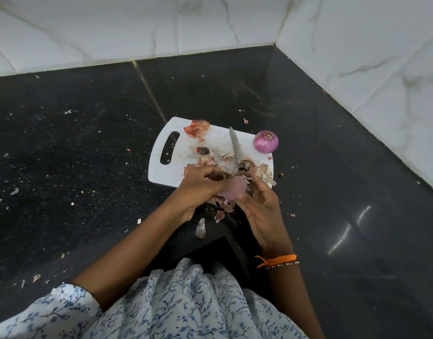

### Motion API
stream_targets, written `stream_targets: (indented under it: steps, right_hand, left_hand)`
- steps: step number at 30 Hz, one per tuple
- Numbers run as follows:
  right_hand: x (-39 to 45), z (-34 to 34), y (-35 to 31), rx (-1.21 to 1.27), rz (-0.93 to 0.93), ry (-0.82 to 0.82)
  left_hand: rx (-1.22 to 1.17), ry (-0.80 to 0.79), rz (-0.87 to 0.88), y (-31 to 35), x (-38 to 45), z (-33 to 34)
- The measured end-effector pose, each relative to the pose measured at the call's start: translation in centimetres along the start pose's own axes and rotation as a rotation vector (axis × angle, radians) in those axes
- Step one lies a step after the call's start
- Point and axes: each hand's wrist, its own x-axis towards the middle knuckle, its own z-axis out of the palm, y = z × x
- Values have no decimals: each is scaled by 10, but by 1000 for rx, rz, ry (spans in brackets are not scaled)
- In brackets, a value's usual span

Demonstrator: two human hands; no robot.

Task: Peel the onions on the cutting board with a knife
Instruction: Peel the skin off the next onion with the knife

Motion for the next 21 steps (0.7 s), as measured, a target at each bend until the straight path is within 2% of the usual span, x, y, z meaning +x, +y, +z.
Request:
stream_targets:
  steps: [7,18,21]
  right_hand:
    - [-1,-4,0,-15,6,8]
    - [-2,-1,1,-103,32,35]
    - [-2,0,2,-103,33,52]
  left_hand:
    - [0,-3,-19,1,0,-3]
    - [308,79,180,-1,0,-1]
    - [288,103,188,-4,2,-4]
